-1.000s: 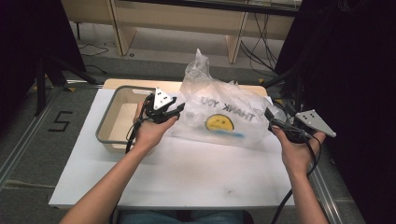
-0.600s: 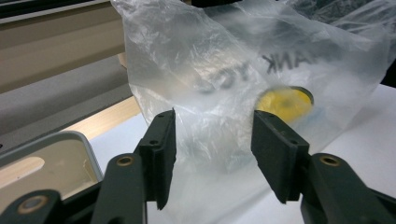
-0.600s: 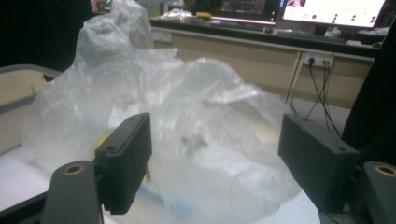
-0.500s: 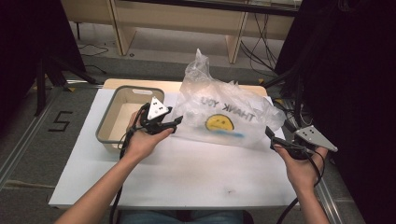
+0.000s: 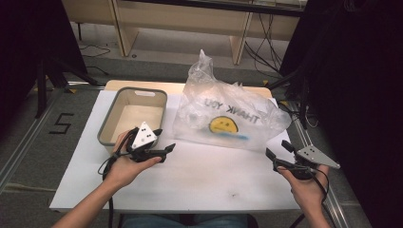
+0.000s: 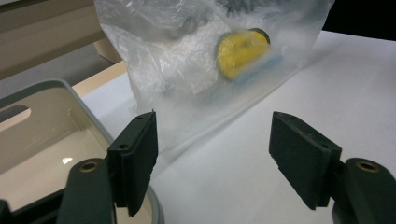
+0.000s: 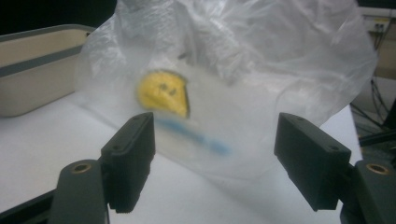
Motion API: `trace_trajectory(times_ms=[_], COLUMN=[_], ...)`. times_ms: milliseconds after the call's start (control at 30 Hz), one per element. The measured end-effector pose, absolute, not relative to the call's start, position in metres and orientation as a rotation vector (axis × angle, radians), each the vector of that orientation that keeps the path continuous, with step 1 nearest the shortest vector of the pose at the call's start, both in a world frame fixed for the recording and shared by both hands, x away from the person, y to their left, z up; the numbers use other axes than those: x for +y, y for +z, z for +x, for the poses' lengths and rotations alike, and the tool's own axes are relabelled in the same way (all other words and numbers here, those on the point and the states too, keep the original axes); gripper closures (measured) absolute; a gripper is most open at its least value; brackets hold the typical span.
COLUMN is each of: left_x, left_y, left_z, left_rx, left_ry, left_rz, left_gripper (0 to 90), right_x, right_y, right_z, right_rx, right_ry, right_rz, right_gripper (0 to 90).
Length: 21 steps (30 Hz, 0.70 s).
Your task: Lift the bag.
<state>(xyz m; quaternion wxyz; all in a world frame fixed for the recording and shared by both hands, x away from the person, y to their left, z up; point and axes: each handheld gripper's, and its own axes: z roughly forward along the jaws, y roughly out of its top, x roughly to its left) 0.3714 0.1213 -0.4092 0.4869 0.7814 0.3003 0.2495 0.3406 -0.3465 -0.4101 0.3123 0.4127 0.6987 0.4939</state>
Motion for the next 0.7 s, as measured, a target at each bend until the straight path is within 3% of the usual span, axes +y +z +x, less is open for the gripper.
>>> trace_trajectory(times_ms=[700], left_x=[0.125], left_y=[-0.426], left_z=[0.354], left_rx=[0.702], left_ry=[0.593], left_rz=[1.932], left_gripper=[28.2], right_x=[-0.348], right_y=[-0.425], right_z=[0.331], right_rx=[1.905], right_ry=[1.323], right_rz=[1.087], right_gripper=[31.1])
